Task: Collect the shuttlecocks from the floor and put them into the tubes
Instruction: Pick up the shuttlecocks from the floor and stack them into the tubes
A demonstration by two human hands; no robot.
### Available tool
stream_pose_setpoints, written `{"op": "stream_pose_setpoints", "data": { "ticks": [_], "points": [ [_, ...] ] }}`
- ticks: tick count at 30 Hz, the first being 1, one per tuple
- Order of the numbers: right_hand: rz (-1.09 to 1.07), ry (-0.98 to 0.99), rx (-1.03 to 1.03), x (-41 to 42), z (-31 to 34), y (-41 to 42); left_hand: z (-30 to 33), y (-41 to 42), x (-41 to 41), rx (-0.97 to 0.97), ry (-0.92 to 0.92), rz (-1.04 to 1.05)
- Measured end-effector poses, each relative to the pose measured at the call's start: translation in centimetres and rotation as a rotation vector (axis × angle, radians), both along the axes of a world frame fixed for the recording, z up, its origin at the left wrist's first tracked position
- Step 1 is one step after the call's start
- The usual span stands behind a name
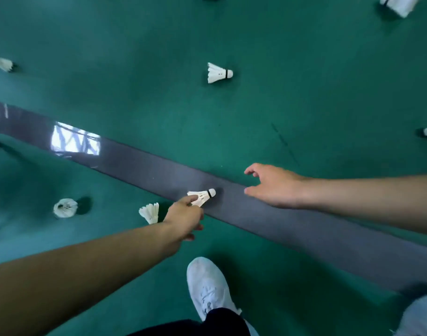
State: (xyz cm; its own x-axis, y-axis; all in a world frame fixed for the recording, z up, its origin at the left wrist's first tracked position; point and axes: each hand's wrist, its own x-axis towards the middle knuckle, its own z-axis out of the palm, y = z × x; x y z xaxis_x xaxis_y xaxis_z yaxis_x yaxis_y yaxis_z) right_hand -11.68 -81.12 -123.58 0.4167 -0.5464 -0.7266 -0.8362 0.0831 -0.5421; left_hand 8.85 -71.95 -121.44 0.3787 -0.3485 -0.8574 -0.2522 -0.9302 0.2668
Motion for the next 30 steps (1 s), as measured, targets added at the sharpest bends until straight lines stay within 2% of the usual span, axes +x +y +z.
{"op": "stream_pose_setpoints", "data": {
  "ticks": [2,6,9,11,15,19,26,30],
  "points": [
    [0.123,0.006,-0.039,0.7,-3.8,-1.4,-4.3,-0.7,1.0,-0.019,-0.039,-0.027],
    [0.291,-0.002,-0.178,1.2,-7.7,-3.2,-9.4,-2.8,1.1,-0.05,-0.054,0.052],
    [0.435,0.015,-0.25,0.1,-8.7,-4.1,-10.5,-3.4,0.8,-0.118,-0.066,0.186],
    [0.495,0.036,-0.305,-1.2,-8.5,-5.3,-10.0,-3.7,0.3,-0.175,-0.075,0.171],
    [0.445,0.101,-0.366,-5.3,-8.4,-8.1,-8.9,-7.3,-3.5,-0.394,-0.07,-0.15],
    [0.34,0.181,-0.405,-10.6,-9.3,-10.6,-8.9,-11.8,-9.7,-0.615,-0.011,-0.32],
    [0.121,0.319,-0.461,-22.2,-8.1,-12.2,-9.0,-16.1,-23.0,-0.686,0.079,-0.555],
    [0.091,0.544,-0.557,-30.7,-7.8,-11.8,-9.8,-16.7,-29.7,-0.698,0.203,-0.623]
  ]
}}
